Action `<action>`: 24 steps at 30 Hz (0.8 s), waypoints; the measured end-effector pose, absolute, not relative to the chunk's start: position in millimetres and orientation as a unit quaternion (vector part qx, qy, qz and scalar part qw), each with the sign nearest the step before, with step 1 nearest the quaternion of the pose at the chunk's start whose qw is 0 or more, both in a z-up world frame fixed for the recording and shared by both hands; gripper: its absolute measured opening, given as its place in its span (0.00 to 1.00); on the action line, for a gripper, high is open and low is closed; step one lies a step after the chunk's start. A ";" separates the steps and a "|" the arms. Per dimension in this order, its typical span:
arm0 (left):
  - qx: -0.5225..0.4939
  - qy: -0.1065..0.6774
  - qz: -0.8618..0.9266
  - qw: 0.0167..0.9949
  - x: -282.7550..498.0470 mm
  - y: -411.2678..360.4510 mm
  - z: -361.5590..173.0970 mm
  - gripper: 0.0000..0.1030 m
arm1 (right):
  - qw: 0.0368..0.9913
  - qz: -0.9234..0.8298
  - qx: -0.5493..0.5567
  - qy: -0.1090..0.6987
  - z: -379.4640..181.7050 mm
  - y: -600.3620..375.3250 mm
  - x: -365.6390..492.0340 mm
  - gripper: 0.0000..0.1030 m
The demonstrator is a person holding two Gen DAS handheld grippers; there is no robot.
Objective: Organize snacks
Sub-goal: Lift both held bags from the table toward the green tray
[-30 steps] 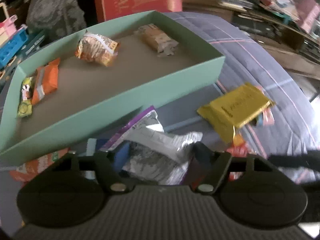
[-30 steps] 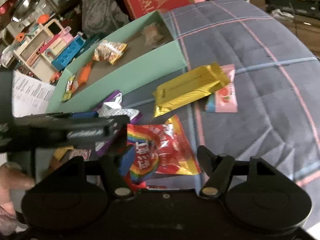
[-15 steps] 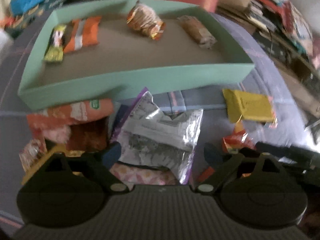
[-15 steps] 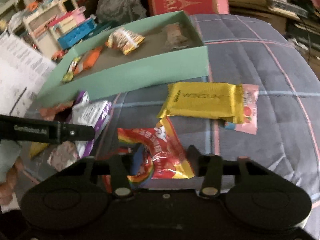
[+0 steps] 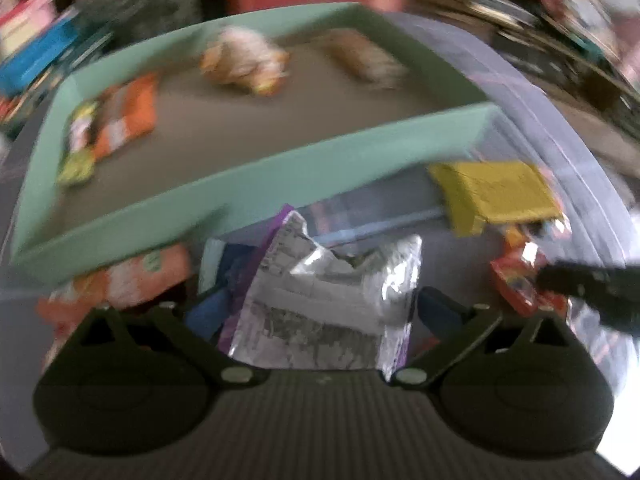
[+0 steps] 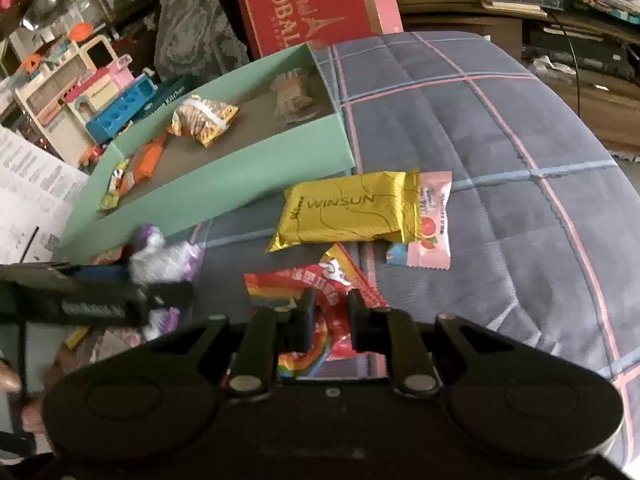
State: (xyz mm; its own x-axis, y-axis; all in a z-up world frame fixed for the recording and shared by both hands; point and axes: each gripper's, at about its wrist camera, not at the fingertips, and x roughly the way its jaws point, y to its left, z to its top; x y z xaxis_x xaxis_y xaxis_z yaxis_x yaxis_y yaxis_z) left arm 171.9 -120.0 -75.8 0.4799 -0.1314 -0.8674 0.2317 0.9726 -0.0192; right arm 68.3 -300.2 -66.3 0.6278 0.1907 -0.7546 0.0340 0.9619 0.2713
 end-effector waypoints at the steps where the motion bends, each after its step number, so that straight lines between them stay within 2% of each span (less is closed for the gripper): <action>1: 0.065 0.495 -0.117 0.858 170.9 -126.4 -75.5 0.96 | 0.892 0.046 0.136 0.428 -65.4 -301.8 67.4 0.20; 3: 0.086 0.494 -0.131 0.855 168.3 -135.8 -76.1 0.96 | 0.892 0.053 0.138 0.426 -62.7 -304.1 66.5 0.32; 5: 0.094 0.492 -0.138 0.855 164.7 -136.7 -75.4 0.96 | 0.896 0.055 0.117 0.424 -60.6 -300.4 66.8 0.38; 7: 0.086 0.494 -0.141 0.853 160.8 -131.2 -74.9 0.97 | 0.896 0.061 0.101 0.428 -60.8 -297.0 68.4 0.51; 13: 0.056 0.518 -0.128 0.844 155.2 -106.5 -82.8 0.98 | 0.892 0.085 0.062 0.439 -71.0 -274.6 82.5 0.72; 18: 0.088 0.517 -0.141 0.840 162.4 -117.9 -91.5 0.99 | 0.892 0.092 -0.015 0.442 -77.7 -259.8 81.8 0.72; 19: 0.101 0.508 -0.140 0.844 161.9 -122.2 -92.9 0.95 | 0.894 0.092 -0.030 0.439 -78.6 -258.0 78.8 0.63; 21: 0.100 0.492 -0.150 0.851 158.8 -125.6 -89.8 0.80 | 0.899 0.075 -0.047 0.430 -77.9 -256.6 74.6 0.48; 22: 0.093 0.489 -0.150 0.854 158.5 -125.3 -86.4 0.63 | 0.899 0.071 -0.030 0.430 -75.6 -260.1 75.6 0.43; 24: 0.068 0.493 -0.146 0.855 159.5 -121.7 -81.6 0.58 | 0.899 0.062 0.021 0.433 -70.7 -271.8 78.1 0.38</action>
State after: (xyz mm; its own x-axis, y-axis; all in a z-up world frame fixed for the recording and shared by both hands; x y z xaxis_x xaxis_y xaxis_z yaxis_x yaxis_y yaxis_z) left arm 159.5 -121.7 -81.6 0.4720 -0.1839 -0.8622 0.3171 0.9480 -0.0286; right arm 78.1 -271.8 -70.7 0.6170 0.1289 -0.7763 -0.0923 0.9915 0.0913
